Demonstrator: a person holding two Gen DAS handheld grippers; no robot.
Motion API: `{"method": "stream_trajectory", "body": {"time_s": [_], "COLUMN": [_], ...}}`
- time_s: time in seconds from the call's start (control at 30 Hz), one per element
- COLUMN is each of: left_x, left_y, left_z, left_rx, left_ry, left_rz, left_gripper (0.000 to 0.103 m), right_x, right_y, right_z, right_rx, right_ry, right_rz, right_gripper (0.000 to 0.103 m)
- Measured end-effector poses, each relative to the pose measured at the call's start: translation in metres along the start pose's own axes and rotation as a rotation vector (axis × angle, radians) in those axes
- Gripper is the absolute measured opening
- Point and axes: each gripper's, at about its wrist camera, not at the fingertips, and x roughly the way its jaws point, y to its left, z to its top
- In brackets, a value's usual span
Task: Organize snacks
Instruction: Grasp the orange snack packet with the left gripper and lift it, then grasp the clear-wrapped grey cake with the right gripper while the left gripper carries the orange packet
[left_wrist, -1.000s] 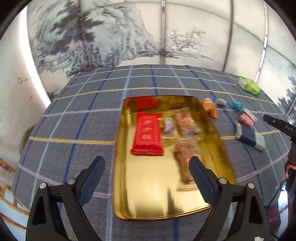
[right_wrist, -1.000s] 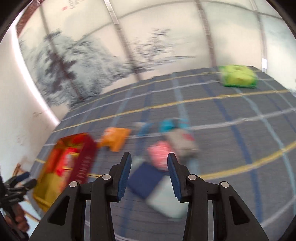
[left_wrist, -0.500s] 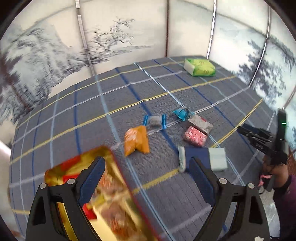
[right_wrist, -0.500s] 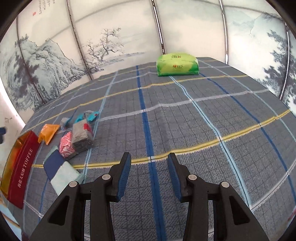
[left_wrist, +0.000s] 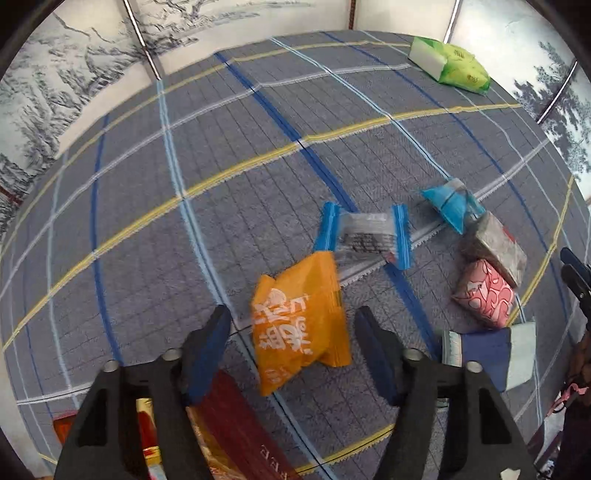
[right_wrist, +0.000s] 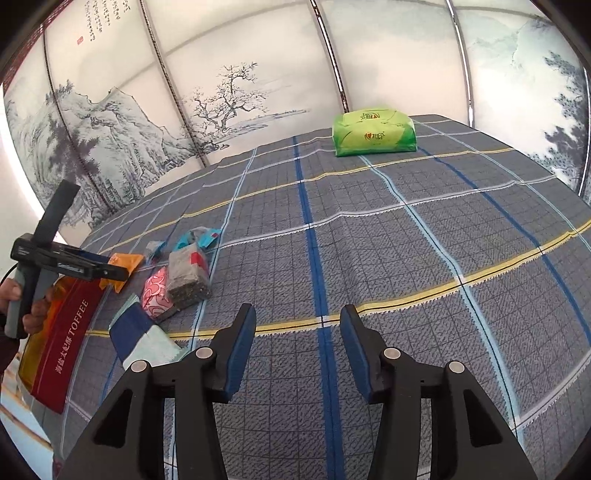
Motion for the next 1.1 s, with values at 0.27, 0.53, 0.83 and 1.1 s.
{"method": "stream_trajectory", "body": {"time_s": [0.27, 0.53, 0.83, 1.1], "left_x": [-0.043, -0.110, -0.138, -0.146], "left_y": [-0.042, -0.063, -0.082, -0.075], "left_z": [-0.022, -0.100, -0.156, -0.161], "left_rx": [0.010, -0.082, -0.084, -0.111], "left_ry": [-0.129, -0.247, -0.269, -0.291], "left_rz": [-0.002, -0.136, -0.168, -0.172], "left_gripper": [0.029, 0.030, 0.030, 0.030], "right_x": [0.008, 0.012, 0.027, 0.079], "right_y": [-0.003, 0.011, 0.057, 0.096], "right_z": [0.002, 0.001, 0.027, 0.053], "right_rx": [0.021, -0.064, -0.088, -0.141], "right_ry": [0.036, 0.070, 0.101, 0.171], "right_rz": [0.004, 0.050, 0.204, 0.217], "right_gripper": [0.050, 0.051, 0.050, 0.046]}}
